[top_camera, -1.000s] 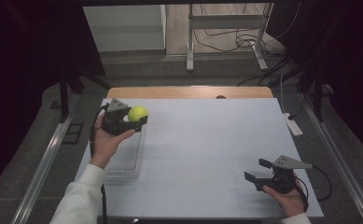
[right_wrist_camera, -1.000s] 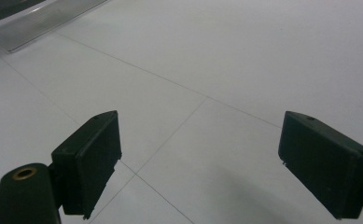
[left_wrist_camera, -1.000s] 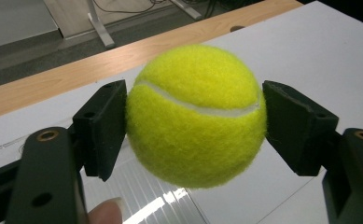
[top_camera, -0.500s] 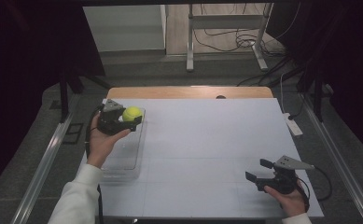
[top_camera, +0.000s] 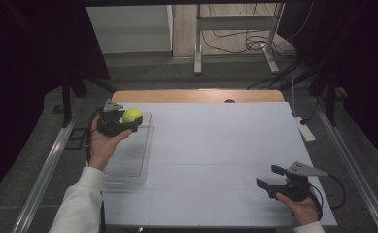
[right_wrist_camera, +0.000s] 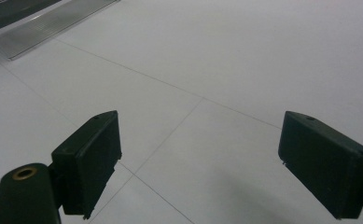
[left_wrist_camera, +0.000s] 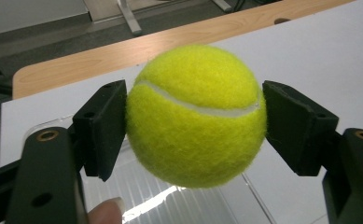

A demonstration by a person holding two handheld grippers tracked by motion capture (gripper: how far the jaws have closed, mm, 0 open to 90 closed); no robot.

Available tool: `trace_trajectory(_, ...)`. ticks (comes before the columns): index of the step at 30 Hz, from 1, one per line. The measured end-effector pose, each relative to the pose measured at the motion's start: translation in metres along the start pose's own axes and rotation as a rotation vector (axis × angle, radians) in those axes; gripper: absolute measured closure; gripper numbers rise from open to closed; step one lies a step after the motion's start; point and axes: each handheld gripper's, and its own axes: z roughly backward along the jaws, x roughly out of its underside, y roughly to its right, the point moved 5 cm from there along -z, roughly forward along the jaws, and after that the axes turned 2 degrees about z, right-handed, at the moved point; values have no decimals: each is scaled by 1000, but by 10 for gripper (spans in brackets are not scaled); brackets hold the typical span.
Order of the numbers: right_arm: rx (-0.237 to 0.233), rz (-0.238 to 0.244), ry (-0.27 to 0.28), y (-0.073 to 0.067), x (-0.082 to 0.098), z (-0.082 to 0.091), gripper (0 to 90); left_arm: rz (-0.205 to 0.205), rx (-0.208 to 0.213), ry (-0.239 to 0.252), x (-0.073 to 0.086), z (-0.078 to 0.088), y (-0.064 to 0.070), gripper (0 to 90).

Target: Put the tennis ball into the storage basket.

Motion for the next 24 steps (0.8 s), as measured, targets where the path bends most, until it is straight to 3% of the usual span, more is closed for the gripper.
trace_trajectory(24, 0, 1, -1, 0, 0, 0, 131, 75, -87, -7, -4, 0, -32, 262)
